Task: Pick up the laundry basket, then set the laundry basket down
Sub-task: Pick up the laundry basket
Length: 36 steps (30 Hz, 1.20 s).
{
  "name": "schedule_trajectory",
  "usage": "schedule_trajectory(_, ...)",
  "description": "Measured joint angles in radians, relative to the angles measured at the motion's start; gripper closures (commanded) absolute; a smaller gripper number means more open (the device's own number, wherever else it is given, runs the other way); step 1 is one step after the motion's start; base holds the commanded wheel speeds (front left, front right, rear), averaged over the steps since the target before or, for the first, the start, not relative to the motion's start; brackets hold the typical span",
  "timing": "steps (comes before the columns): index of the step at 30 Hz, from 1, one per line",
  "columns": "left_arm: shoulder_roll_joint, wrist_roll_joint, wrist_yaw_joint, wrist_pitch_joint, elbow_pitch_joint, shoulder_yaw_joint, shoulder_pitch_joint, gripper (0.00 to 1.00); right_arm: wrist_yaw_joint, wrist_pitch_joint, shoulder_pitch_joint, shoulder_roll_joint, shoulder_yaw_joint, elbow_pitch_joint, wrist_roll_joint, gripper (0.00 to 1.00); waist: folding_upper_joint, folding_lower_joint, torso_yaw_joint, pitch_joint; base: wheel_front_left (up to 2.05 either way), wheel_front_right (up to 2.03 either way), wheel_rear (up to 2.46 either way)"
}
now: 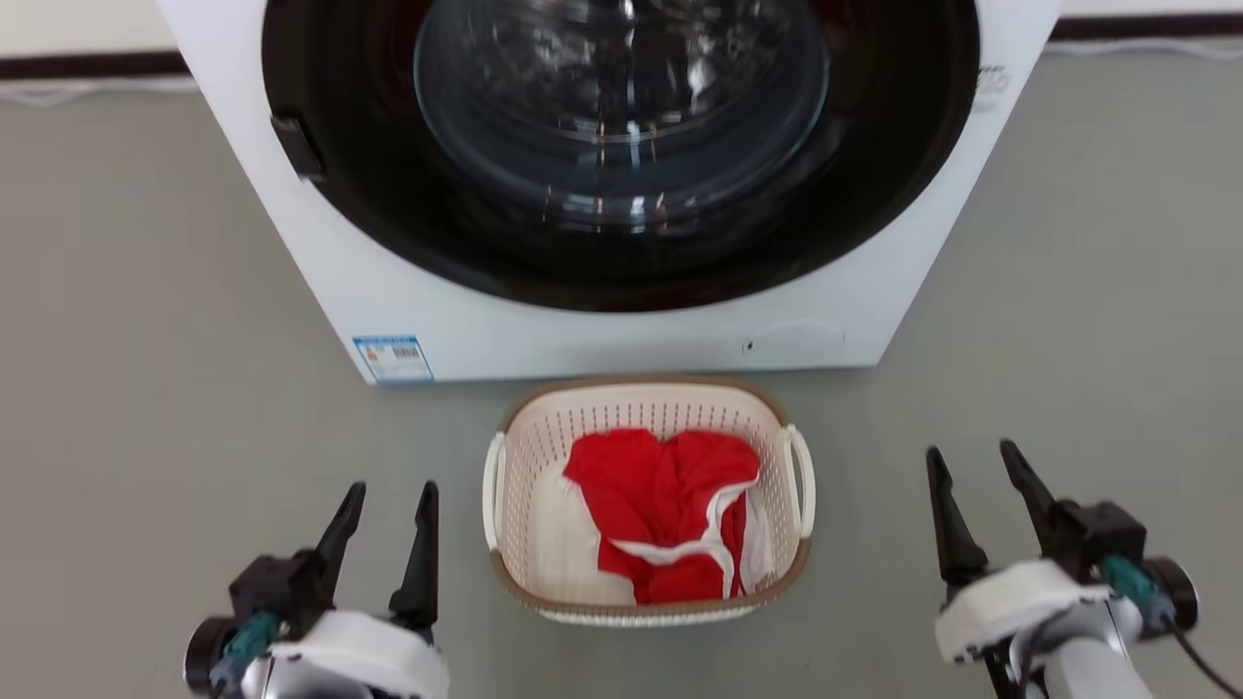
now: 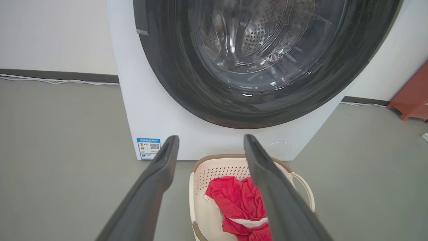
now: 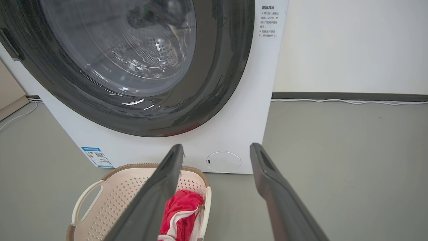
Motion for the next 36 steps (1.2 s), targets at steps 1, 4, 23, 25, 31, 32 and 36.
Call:
schedule_trajectory(1, 0.0, 0.0, 0.0, -0.001, 0.008, -0.004, -0.013, 0.0, 0.0, 0.0, -0.018, 0.0, 0.0, 0.016, -0.001, 0.0, 0.0, 0.0, 0.001, 0.013, 0.0, 0.0, 0.0)
schedule_trajectory(4, 0.0, 0.004, -0.001, -0.001, 0.04, -0.016, -0.063, 0.0, 0.0, 0.0, -0.08, 0.0, 0.002, 0.071, -0.011, 0.0, 0.0, 0.0, 0.003, 0.057, 0.0, 0.0, 0.0)
schedule_trajectory(23, -0.008, -0.055, 0.027, -0.004, 0.422, -0.111, -0.56, 0.0, 0.0, 0.063, -0.542, -0.006, -0.031, 0.402, -0.123, 0.0, 0.0, 0.0, 0.022, 0.469, 0.0, 0.0, 0.0)
schedule_trajectory(25, -0.008, -0.055, 0.029, -0.004, 0.451, -0.116, -0.597, 0.0, 0.0, 0.062, -0.571, -0.007, -0.031, 0.417, -0.128, 0.0, 0.0, 0.0, 0.023, 0.51, 0.0, 0.0, 0.0)
schedule_trajectory(31, -0.01, -0.053, 0.052, -0.004, 0.539, -0.125, -0.684, 0.0, 0.0, 0.053, -0.637, -0.008, -0.03, 0.473, -0.144, 0.0, 0.0, 0.0, 0.022, 0.609, 0.0, 0.0, 0.0)
schedule_trajectory(32, -0.01, -0.053, 0.053, -0.004, 0.546, -0.124, -0.698, 0.0, 0.0, 0.052, -0.646, -0.009, -0.03, 0.477, -0.144, 0.0, 0.0, 0.0, 0.021, 0.623, 0.0, 0.0, 0.0)
schedule_trajectory(36, -0.01, -0.053, 0.055, -0.004, 0.562, -0.123, -0.738, 0.0, 0.0, 0.041, -0.675, -0.011, -0.021, 0.501, -0.144, 0.0, 0.0, 0.0, 0.019, 0.661, 0.0, 0.0, 0.0)
